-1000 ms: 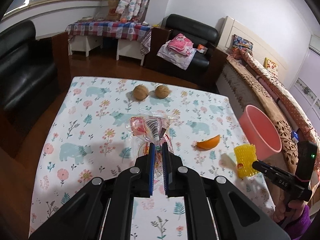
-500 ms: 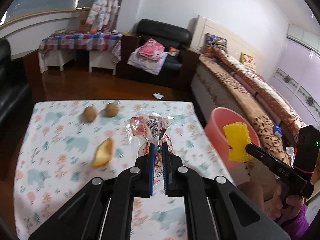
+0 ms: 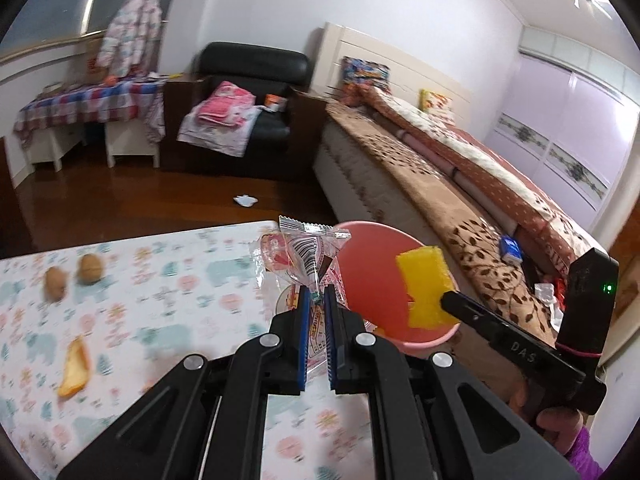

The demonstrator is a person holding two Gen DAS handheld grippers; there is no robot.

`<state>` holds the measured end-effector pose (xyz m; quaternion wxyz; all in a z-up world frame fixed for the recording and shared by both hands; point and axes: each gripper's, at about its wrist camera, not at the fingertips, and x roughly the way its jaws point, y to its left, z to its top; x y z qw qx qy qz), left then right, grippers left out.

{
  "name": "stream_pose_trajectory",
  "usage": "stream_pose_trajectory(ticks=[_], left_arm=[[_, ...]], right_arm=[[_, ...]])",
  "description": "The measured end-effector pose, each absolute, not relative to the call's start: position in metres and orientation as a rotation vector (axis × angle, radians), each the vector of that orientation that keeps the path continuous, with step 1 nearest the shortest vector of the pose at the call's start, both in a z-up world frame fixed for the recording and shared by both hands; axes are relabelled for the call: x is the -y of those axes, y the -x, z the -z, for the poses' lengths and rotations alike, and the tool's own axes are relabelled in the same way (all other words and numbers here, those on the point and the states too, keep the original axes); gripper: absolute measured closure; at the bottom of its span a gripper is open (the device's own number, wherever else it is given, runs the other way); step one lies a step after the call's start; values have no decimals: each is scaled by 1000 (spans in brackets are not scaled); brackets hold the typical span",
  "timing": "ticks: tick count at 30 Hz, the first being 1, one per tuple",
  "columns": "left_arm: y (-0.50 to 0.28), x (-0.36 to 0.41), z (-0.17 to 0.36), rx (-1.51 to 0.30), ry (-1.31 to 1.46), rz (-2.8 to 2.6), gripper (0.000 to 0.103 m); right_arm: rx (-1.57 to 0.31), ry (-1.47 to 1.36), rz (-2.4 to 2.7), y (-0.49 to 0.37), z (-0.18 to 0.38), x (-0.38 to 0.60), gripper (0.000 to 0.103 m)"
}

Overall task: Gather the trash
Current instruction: 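Carry the clear bag and yellow foam mesh over the pink bucket with both tools, then open the left tool to drop the clear bag while the right tool releases the foam mesh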

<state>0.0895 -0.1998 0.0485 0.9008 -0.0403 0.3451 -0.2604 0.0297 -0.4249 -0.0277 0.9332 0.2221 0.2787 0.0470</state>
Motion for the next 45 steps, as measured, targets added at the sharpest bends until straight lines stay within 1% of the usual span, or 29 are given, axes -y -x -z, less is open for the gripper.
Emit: stream_pose_trajectory(ticks=[6, 12, 19, 29, 30, 31, 32, 35, 36, 38, 39, 41, 45], left_arm=[[-104, 248, -41, -722, 64, 600, 97], [-120, 283, -23, -743, 37, 611, 97], [-140, 301, 1, -802, 51, 611, 97], [-145, 310, 16, -822, 51, 589, 95], [-145, 310, 16, -821, 52, 587, 94], [-145, 310, 17, -822, 51, 585, 88], [-145, 310, 19, -826, 47, 587, 79], [-145, 307, 20, -833, 55, 591, 67], [-145, 306, 19, -837, 66, 594, 66], [-143, 302, 16, -832, 81, 593, 65], [-142, 300, 13, -826, 85, 593, 65], [-136, 294, 8, -811, 84, 591, 65], [-121, 280, -4, -785, 78, 579, 65]], right_arm=[[-573, -489, -59, -36, 37, 448, 94], [-576, -518, -13, -40, 47, 467, 94], [-593, -549, 29, -43, 58, 480, 94], [-618, -511, 42, -49, 61, 479, 94], [-619, -513, 45, -49, 62, 480, 94], [-620, -516, 45, -50, 63, 480, 94], [-621, -518, 42, -50, 64, 480, 94], [-645, -501, 64, -53, 66, 478, 92], [-655, -500, 68, -54, 67, 478, 91], [-660, -499, 76, -53, 66, 478, 79], [-654, -496, 70, -51, 63, 478, 77], [-644, -481, 73, -48, 59, 475, 75], [-617, -447, 87, -39, 48, 464, 74]])
